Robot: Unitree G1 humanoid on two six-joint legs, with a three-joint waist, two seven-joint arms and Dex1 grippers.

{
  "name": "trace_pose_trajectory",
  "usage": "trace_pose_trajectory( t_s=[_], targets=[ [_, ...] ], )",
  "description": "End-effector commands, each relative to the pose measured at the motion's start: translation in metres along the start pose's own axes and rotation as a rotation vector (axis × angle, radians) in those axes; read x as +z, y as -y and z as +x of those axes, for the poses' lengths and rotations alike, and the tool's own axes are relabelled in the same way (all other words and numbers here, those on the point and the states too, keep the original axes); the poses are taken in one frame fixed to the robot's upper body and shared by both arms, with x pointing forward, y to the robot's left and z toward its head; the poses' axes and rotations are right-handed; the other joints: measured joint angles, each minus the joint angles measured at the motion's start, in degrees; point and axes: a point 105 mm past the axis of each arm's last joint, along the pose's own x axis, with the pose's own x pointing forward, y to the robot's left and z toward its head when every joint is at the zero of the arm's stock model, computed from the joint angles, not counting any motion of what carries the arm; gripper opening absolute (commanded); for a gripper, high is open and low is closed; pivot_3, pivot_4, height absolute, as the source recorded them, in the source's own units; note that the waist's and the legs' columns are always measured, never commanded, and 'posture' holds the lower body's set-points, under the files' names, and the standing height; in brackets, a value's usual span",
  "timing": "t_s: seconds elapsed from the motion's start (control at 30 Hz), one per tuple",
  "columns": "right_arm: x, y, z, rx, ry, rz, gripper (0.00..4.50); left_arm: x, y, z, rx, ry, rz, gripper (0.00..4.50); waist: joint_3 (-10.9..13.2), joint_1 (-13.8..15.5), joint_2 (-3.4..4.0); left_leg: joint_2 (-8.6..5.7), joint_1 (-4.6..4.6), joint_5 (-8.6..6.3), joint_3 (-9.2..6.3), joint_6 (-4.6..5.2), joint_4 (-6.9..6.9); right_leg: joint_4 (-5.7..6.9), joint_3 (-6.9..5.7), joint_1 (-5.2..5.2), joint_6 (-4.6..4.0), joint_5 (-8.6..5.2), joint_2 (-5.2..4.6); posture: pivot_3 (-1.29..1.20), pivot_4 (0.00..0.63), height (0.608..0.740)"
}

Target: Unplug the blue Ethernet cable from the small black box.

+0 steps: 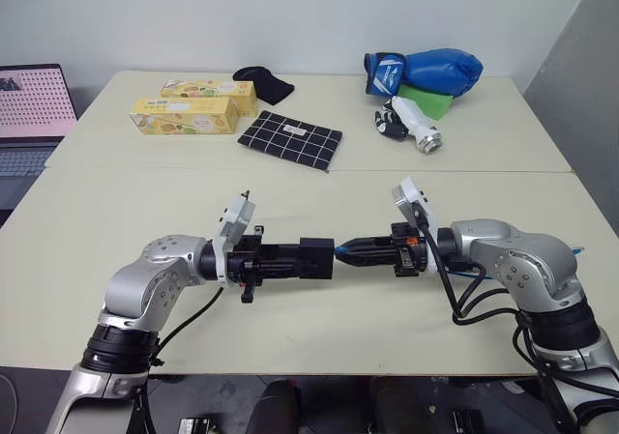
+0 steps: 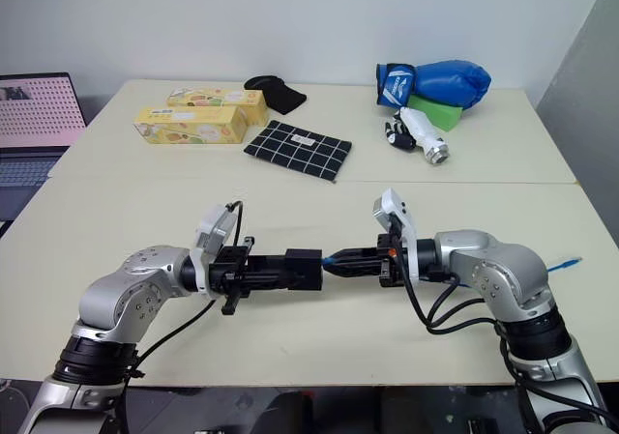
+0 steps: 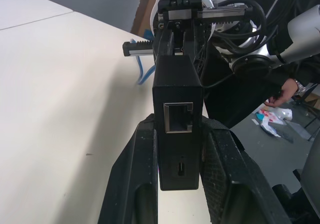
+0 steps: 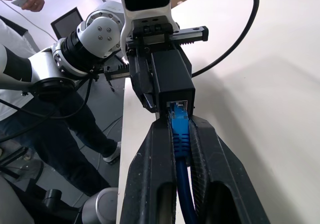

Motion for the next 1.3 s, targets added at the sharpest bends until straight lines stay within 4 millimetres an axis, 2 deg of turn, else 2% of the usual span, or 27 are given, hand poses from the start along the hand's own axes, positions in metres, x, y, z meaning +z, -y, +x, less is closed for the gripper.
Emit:
trace_pose_trajectory(
  t_s=[0.03, 0.23, 0.43, 0.57, 0.7, 0.8, 0.83, 0.87, 0.9, 0.93, 1.1, 1.23, 1.27, 1.3],
  targets=[
    [0.006, -0.001, -0.008, 0.009, 0.001, -0.003, 0.08, 0.004, 0.005, -0.003, -0.008, 0.001, 0.04, 0.78, 0.0, 0.0, 0.0, 0.0, 0.0, 0.0, 0.0, 0.0, 0.0, 0.0, 0.0, 0.0, 0.0, 0.0, 0.0, 0.0, 0.15, 0.74],
    [-0.009, 0.018, -0.032, -0.1, -0.022, 0.07, 0.04, 0.003, 0.001, -0.022, 0.104, 0.036, 0.029, 0.78, 0.0, 0.0, 0.0, 0.01, -0.01, 0.0, 0.01, 0.0, 0.0, -0.04, 0.01, 0.0, 0.0, 0.0, -0.01, 0.0, 0.15, 0.74],
    [-0.007, 0.031, -0.045, -0.192, 0.017, 0.051, 0.04, -0.003, 0.001, -0.035, 0.181, 0.031, 0.013, 0.78, 0.0, 0.0, 0.0, 0.02, -0.03, 0.0, 0.02, 0.01, -0.02, -0.01, 0.02, -0.05, 0.0, 0.0, -0.01, 0.0, 0.15, 0.74],
    [0.0, 0.083, -0.055, -0.499, 0.09, -0.052, 0.04, -0.001, -0.003, -0.039, 0.239, 0.055, 0.012, 0.78, 0.0, 0.0, -0.01, 0.03, -0.03, 0.0, 0.03, 0.01, 0.01, 0.0, 0.03, -0.05, 0.0, 0.0, -0.01, 0.0, 0.15, 0.74],
    [-0.009, 0.152, -0.097, -0.982, 0.034, -0.165, 0.04, 0.002, -0.011, -0.037, 0.31, 0.075, 0.025, 0.78, 0.0, 0.0, 0.0, 0.0, -0.05, 0.01, 0.16, -0.01, 0.02, 0.17, 0.14, -0.19, 0.0, 0.0, -0.01, 0.0, 0.15, 0.74],
    [-0.026, 0.171, -0.113, -1.111, -0.036, -0.175, 0.04, 0.005, -0.016, -0.032, 0.353, 0.089, 0.041, 0.78, 0.0, 0.2, 0.0, 0.01, -0.12, 0.01, 0.22, -0.02, 0.02, 0.2, 0.18, -0.29, 0.0, 0.0, -0.05, 0.0, 0.15, 0.74],
    [-0.031, 0.175, -0.116, -1.127, -0.052, -0.172, 0.39, 0.005, -0.02, -0.031, 0.38, 0.086, 0.048, 0.78, 0.0, 0.2, 0.0, 0.02, -0.14, 0.02, 0.23, -0.02, 0.01, 0.19, 0.18, -0.3, 0.0, 0.0, -0.07, 0.0, 0.15, 0.74],
    [-0.036, 0.176, -0.117, -1.129, -0.061, -0.171, 0.74, 0.005, -0.023, -0.03, 0.406, 0.083, 0.045, 0.78, 0.0, 0.2, 0.0, 0.03, -0.15, 0.02, 0.24, -0.02, 0.01, 0.17, 0.19, -0.31, 0.0, 0.0, -0.07, 0.0, 0.15, 0.74],
    [-0.038, 0.177, -0.118, -1.127, -0.062, -0.171, 0.79, 0.004, -0.025, -0.03, 0.422, 0.08, 0.042, 0.78, 0.0, 0.1, 0.0, 0.02, -0.17, 0.02, 0.26, -0.02, 0.0, 0.17, 0.2, -0.32, 0.0, 0.0, -0.07, 0.0, 0.15, 0.74],
    [-0.038, 0.177, -0.119, -1.128, -0.053, -0.168, 1.13, 0.004, -0.028, -0.03, 0.444, 0.078, 0.045, 0.78, 0.0, 0.0, 0.0, 0.02, -0.19, 0.01, 0.35, -0.02, 0.0, 0.18, 0.26, -0.37, 0.0, 0.0, -0.07, 0.0, 0.15, 0.74],
    [-0.018, 0.165, -0.122, -1.076, 0.042, -0.188, 2.27, 0.015, -0.053, -0.042, 0.663, 0.152, 0.141, 0.78, 0.0, 0.0, 0.0, 0.06, -0.14, 0.01, 0.5, -0.01, 0.0, 0.26, 0.4, -0.42, 0.0, 0.01, -0.06, 0.0, 0.15, 0.74],
    [0.005, 0.134, -0.115, -0.943, 0.049, -0.333, 3.12, 0.021, -0.074, -0.063, 0.883, 0.166, 0.261, 0.78, 0.0, 0.1, 0.01, 0.06, -0.17, 0.01, 0.5, -0.01, 0.0, 0.25, 0.4, -0.46, 0.01, 0.01, -0.07, 0.0, 0.15, 0.74],
    [0.019, 0.111, -0.1, -0.804, 0.092, -0.362, 3.4, 0.026, -0.08, -0.076, 0.974, 0.2, 0.303, 0.78, 0.0, 0.1, 0.01, 0.06, -0.18, 0.01, 0.53, 0.0, 0.0, 0.23, 0.42, -0.47, 0.01, 0.01, -0.07, 0.0, 0.15, 0.74],
    [0.03, 0.087, -0.085, -0.67, 0.118, -0.385, 3.4, 0.028, -0.085, -0.088, 1.05, 0.227, 0.328, 0.78, 0.0, 0.1, 0.02, 0.06, -0.18, 0.01, 0.53, 0.0, -0.01, 0.24, 0.43, -0.48, 0.01, 0.01, -0.07, 0.0, 0.15, 0.74]
  ],
)
